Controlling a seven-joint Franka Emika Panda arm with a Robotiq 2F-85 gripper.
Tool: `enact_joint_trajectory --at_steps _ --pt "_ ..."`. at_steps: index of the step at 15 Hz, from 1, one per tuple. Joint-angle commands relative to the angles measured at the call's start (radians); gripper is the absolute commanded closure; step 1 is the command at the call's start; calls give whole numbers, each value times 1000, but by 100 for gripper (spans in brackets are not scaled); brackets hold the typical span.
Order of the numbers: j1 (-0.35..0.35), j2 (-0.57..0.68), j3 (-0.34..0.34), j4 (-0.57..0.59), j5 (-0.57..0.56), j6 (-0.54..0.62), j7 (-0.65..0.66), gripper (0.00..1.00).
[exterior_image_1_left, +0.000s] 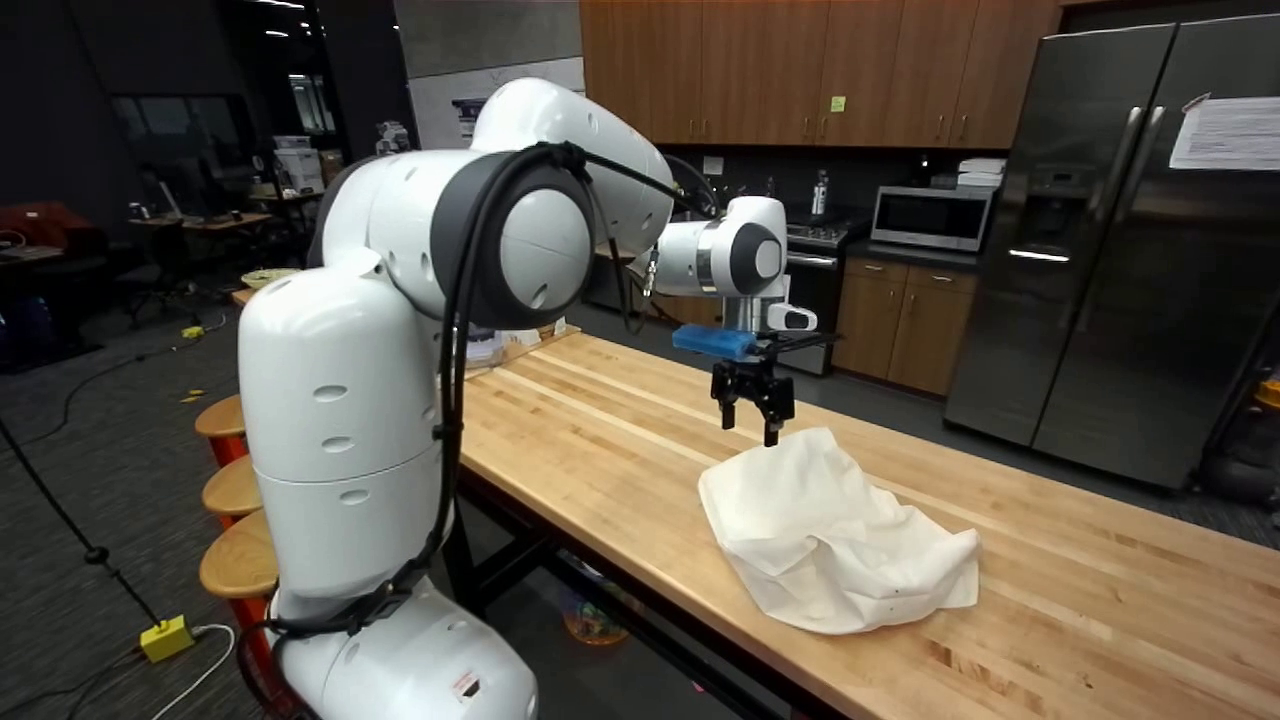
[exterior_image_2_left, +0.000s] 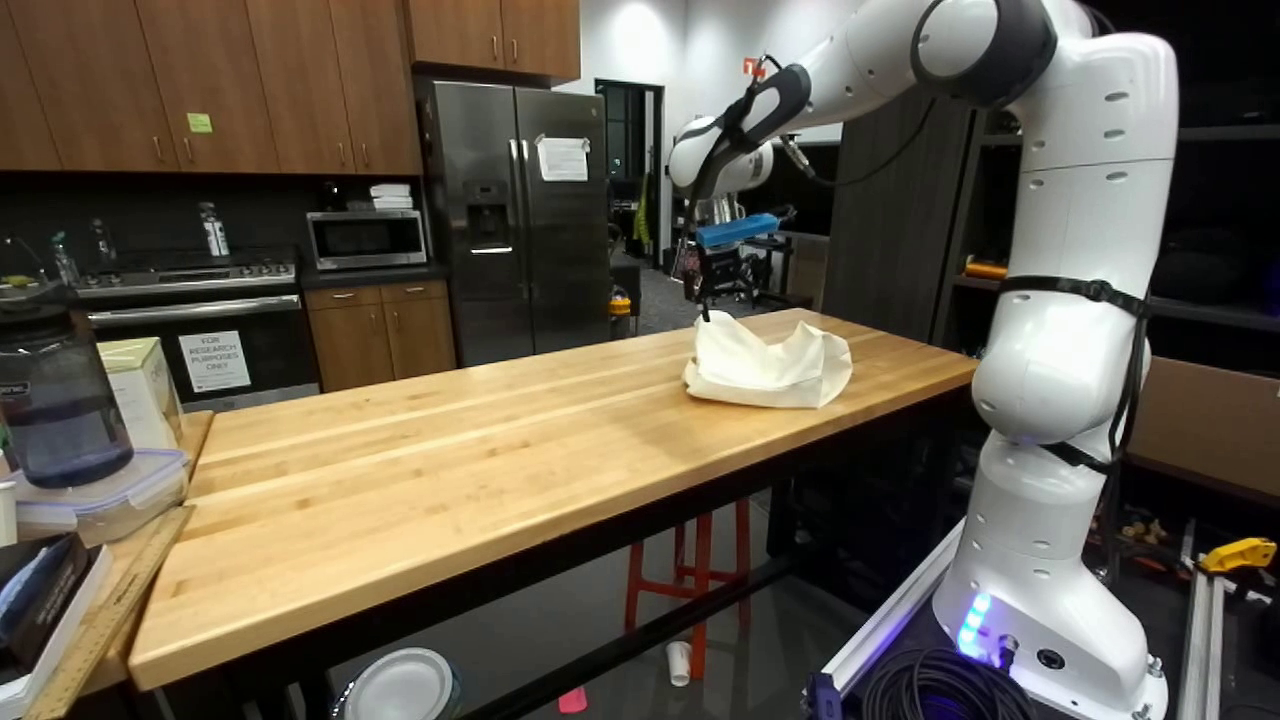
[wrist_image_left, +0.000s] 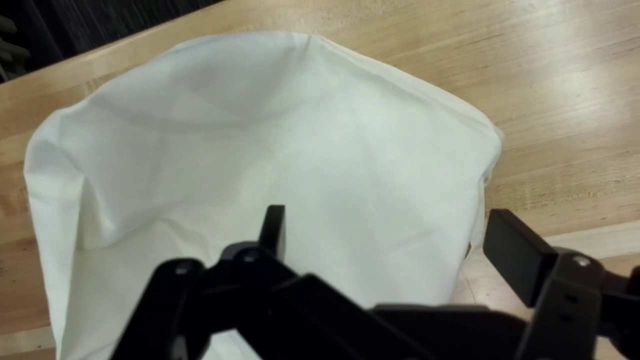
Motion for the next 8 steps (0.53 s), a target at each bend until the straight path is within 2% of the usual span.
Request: enact_joint_trajectory --at_steps 1,8 --pt "2 4 4 -7 43 25 -29 0" --pt "22 -9 27 -44 37 157 -125 0"
